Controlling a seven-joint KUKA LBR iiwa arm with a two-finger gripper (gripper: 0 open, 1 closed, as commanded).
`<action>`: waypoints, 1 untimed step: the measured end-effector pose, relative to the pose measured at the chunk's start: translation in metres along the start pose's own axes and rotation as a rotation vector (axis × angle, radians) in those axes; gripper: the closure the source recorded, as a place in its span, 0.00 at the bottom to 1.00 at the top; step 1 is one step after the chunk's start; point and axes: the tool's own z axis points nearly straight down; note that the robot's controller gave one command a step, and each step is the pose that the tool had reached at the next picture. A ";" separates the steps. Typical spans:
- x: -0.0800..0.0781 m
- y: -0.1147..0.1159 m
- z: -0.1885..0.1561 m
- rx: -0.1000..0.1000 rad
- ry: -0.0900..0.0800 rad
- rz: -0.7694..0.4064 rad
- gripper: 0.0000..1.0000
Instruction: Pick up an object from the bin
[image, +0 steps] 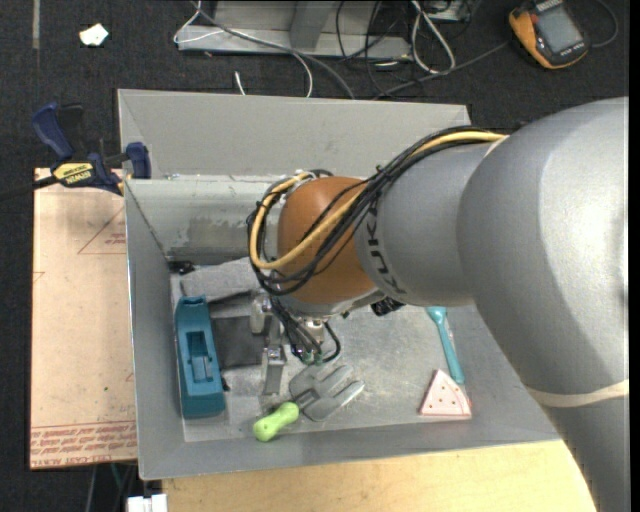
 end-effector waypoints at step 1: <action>-0.002 0.005 -0.005 -0.001 0.000 0.034 0.00</action>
Offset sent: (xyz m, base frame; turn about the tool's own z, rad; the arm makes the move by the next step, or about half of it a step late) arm -0.0003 0.0008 -0.0122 0.0089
